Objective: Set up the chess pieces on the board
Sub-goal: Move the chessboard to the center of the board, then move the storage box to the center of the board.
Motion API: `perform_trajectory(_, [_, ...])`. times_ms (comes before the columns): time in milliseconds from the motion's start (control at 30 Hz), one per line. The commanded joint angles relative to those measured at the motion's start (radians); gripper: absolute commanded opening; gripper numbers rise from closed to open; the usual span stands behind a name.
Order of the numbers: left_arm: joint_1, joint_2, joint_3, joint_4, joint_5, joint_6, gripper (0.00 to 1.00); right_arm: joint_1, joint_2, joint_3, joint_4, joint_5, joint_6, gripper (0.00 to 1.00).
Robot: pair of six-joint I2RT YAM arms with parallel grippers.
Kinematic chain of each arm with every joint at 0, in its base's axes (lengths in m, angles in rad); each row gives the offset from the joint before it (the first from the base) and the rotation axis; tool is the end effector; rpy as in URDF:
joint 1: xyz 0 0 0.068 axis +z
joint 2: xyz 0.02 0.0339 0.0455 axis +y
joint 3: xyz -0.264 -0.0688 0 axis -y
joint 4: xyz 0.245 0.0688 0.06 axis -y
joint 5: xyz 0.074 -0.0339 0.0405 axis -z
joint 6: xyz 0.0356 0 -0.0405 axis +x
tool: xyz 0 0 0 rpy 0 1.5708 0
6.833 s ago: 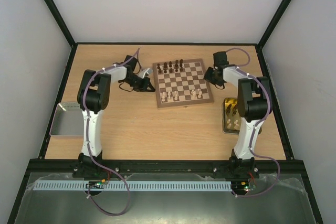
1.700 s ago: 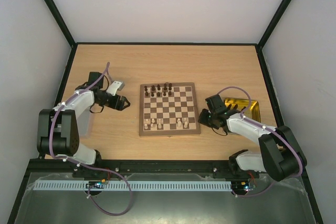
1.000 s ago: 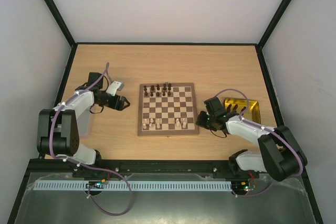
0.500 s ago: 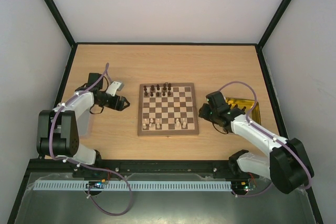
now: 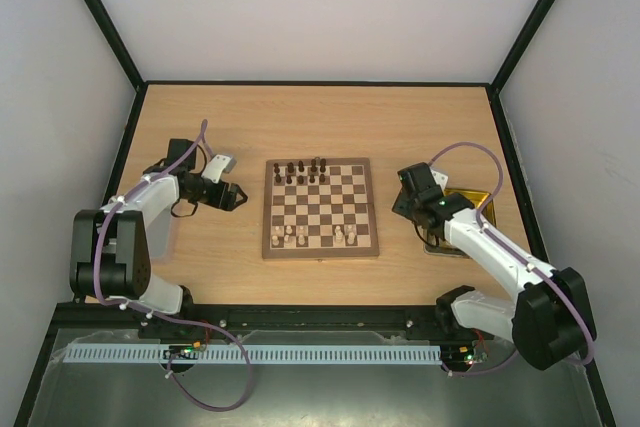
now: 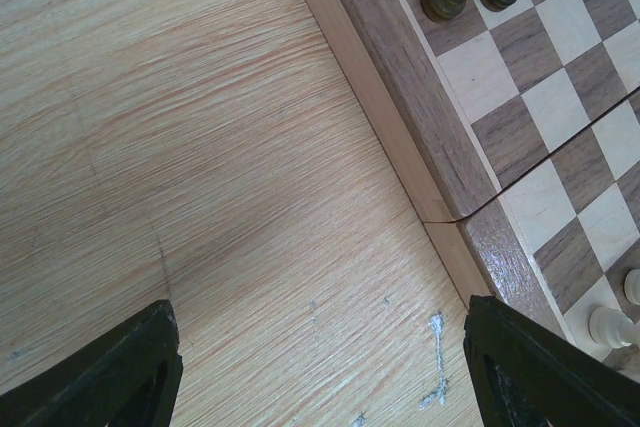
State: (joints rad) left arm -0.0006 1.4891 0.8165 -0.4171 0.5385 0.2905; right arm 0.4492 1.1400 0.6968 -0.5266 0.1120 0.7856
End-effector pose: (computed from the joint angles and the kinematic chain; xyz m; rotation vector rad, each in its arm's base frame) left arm 0.2759 -0.0184 0.1782 0.5364 2.4784 -0.6012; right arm 0.1987 0.0914 0.2123 0.4738 2.5239 0.3433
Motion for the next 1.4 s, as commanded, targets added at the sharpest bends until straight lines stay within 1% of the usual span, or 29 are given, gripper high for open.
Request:
perform_trajectory(0, [0.005,-0.015,-0.011,-0.003,0.016,0.0,0.78,-0.031,0.024,0.031,-0.054,0.074,-0.005,0.59])
perform_trajectory(367, [0.005,-0.01,-0.011,-0.004,0.024,0.001,0.78,-0.087,0.141,0.109,-0.036,0.116,-0.042,0.62])
perform_trajectory(667, [0.005,0.0,-0.01,-0.002,0.037,0.0,0.78,-0.166,0.192,0.1,0.019,0.073,-0.067,0.62])
perform_trajectory(1067, [0.005,0.005,-0.012,0.001,0.04,0.001,0.78,-0.171,0.24,0.068,0.077,0.019,-0.074,0.59])
perform_trajectory(1367, [0.005,0.008,-0.01,0.0,0.038,0.001,0.78,-0.171,0.233,0.015,0.107,0.004,-0.07,0.58])
